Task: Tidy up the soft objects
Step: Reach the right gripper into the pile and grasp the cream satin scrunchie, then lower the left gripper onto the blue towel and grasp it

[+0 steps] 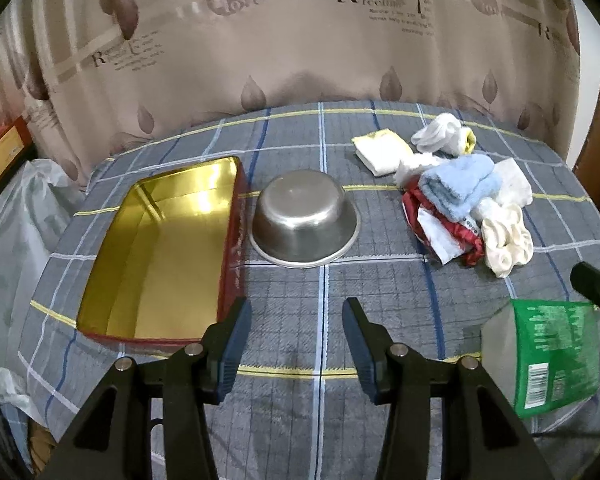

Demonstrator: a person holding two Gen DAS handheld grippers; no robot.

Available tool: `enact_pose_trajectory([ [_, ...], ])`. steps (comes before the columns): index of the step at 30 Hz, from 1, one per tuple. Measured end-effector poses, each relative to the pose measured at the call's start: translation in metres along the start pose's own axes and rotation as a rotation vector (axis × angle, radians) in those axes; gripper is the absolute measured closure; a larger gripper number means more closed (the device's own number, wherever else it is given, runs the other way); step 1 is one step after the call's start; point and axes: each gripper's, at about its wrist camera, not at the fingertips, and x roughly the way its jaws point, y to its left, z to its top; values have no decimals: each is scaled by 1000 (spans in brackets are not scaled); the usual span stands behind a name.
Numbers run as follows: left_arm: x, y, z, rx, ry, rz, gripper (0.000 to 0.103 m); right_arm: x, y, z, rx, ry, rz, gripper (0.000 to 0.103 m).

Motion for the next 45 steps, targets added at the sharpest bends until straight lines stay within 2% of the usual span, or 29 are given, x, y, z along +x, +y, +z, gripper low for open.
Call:
enact_pose_trajectory([
  [5, 11, -3, 4, 24, 16, -23, 55, 31, -18, 15, 18, 131, 44, 21],
  [7, 14, -5, 7, 33, 16, -27, 55, 44, -21, 20, 26, 176, 66, 20],
  [13, 26, -6, 14, 47, 43, -47, 55, 86, -28, 33, 57, 302, 54, 20],
  [22, 40, -12, 24, 62, 75, -69, 55, 128, -26, 33, 61, 383, 41, 21],
  [25, 44, -15, 26, 67, 84, -77, 55, 138, -29, 32, 67, 404, 49, 34],
  [26, 45, -15, 27, 68, 86, -79, 55, 140, -31, 30, 75, 411, 51, 42],
  [27, 47, -16, 28, 71, 88, -80, 55, 140, -33, 29, 82, 412, 54, 51],
  [33, 55, -22, 39, 82, 98, -89, 55, 137, -43, 26, 131, 381, 86, 81],
  [36, 56, -28, 45, 99, 90, -102, 55, 124, -50, 22, 143, 350, 92, 87],
  [40, 53, -39, 53, 131, 73, -140, 55, 104, -61, 16, 193, 298, 107, 88],
  [45, 49, -59, 66, 184, 64, -230, 49, 75, -78, 11, 266, 202, 90, 88],
])
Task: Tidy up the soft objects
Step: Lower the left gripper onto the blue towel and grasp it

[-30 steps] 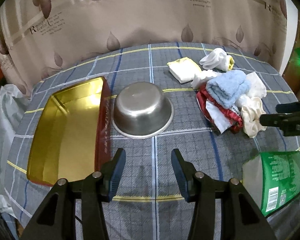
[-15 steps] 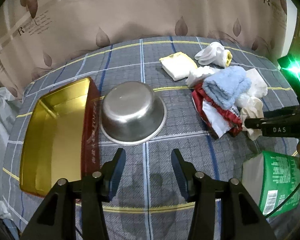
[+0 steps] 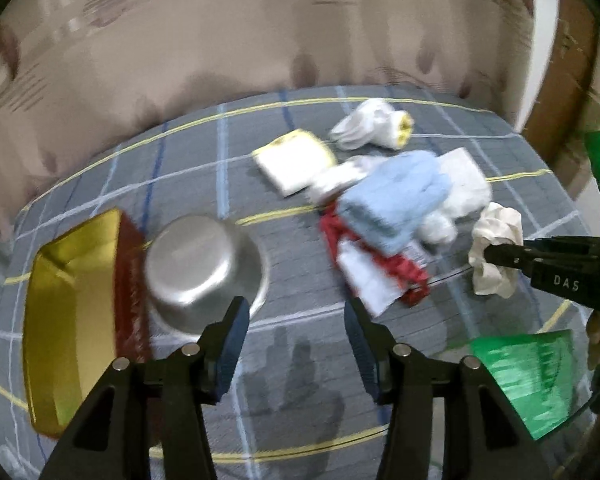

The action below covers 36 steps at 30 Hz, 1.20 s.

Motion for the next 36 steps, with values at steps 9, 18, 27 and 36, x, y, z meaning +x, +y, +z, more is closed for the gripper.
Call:
enact_pose_trajectory([
  [9, 12, -36, 40, 109, -16, -146, 43, -24, -8, -18, 102, -102, 20, 88],
  [18, 49, -57, 72, 144, 70, -194, 42, -22, -11, -21, 100, -111, 42, 88],
  [27, 89, -57, 84, 93, 157, -193, 42, -19, -12, -23, 94, -103, 80, 87],
  [36, 92, -50, 87, 40, 183, -192, 84, -22, -12, -23, 99, -117, 98, 87],
])
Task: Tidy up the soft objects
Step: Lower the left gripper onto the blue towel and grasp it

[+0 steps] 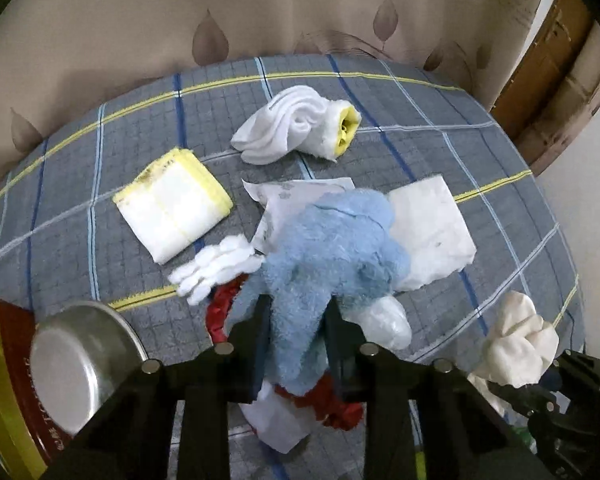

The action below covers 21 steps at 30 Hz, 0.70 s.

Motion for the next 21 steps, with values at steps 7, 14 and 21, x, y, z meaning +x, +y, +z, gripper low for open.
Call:
enact_pose_trajectory([
  [7, -17, -5, -5, 9, -36, 5, 87, -2, 0, -1, -3, -12, -9, 87],
  [14, -37, -1, -11, -11, -59, -18, 87, -3, -1, 0, 0, -22, -18, 87],
  [21, -64, 5, -19, -22, -96, -39, 87, -2, 2, 0, -7, -26, -25, 87],
])
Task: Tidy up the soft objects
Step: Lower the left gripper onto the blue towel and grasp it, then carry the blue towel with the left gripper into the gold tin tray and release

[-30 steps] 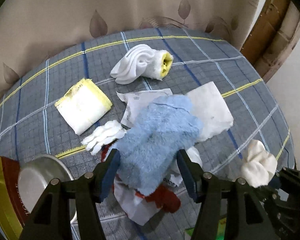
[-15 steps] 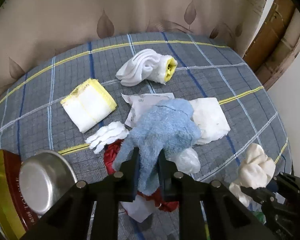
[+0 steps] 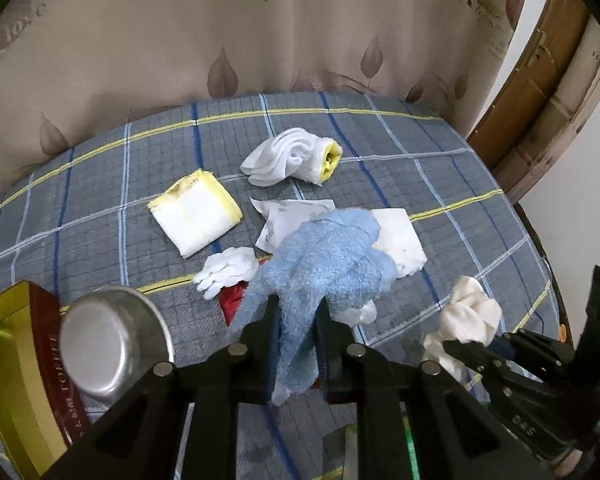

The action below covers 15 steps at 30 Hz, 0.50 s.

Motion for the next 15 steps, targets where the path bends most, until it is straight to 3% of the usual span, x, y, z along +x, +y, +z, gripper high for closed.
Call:
enact_pose_trajectory([
  [3, -10, 5, 1, -29, -6, -35, 87, 1, 0, -1, -3, 1, -1, 87],
  [15, -57, 20, 7, -83, -69, -52, 87, 1, -2, -1, -2, -1, -9, 86],
])
